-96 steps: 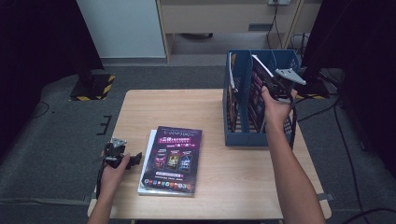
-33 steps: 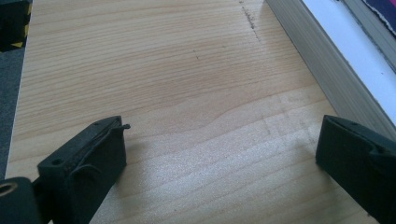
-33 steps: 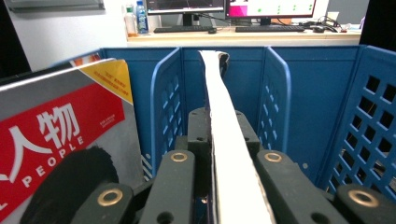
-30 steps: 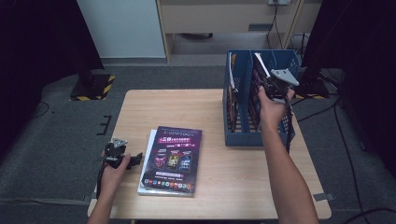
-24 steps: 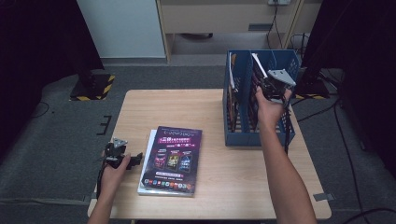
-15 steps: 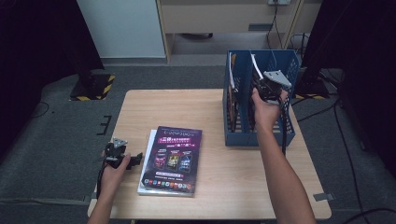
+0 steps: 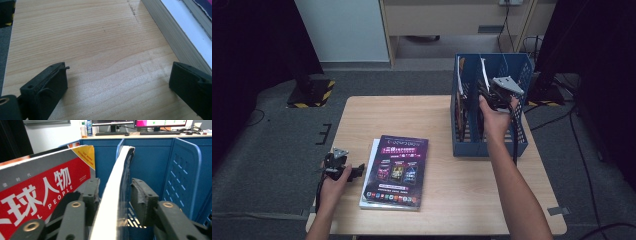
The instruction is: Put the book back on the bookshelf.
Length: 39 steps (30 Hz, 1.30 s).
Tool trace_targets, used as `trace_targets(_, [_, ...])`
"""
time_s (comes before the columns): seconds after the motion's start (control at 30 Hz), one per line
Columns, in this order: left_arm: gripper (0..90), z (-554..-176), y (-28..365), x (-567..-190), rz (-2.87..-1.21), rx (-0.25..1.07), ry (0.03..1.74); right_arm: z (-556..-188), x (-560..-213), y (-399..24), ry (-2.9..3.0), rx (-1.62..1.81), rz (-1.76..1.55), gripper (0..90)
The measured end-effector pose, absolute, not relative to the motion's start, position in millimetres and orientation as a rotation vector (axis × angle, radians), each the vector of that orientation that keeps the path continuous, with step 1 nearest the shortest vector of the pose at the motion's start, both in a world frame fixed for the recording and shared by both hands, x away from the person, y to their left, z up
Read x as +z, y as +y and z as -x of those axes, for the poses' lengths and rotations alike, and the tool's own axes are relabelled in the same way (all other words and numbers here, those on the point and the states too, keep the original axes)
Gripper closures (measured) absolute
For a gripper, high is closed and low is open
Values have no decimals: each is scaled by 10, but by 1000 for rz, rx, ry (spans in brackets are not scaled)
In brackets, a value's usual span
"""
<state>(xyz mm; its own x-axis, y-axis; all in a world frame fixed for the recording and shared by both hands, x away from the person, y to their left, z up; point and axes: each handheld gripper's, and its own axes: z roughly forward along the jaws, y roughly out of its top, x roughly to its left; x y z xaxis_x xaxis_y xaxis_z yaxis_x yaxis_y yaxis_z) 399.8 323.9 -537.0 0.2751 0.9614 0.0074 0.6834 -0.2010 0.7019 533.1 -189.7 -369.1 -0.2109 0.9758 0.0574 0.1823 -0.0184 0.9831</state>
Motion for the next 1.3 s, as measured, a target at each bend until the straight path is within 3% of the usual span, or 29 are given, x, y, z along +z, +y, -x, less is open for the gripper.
trace_targets(0.2, [8,-3998,3239,-5370,-1963,613,1475,-5301,-3675,-1922,1507,1316,-1273,436])
trace_targets(0.57, [7,-3999,3236,-5369,-1966,612,1472,-5182,-3654,-1950,1546,1350,-1279,291])
trace_targets(0.9, [7,-3998,3224,-5370,-1967,611,1469,-5100,-3603,-1947,1608,1341,-1299,187])
trace_targets(1.3, [6,-3999,3226,-5369,-1970,611,1469,-4941,-3655,-2005,1634,1336,-1315,126])
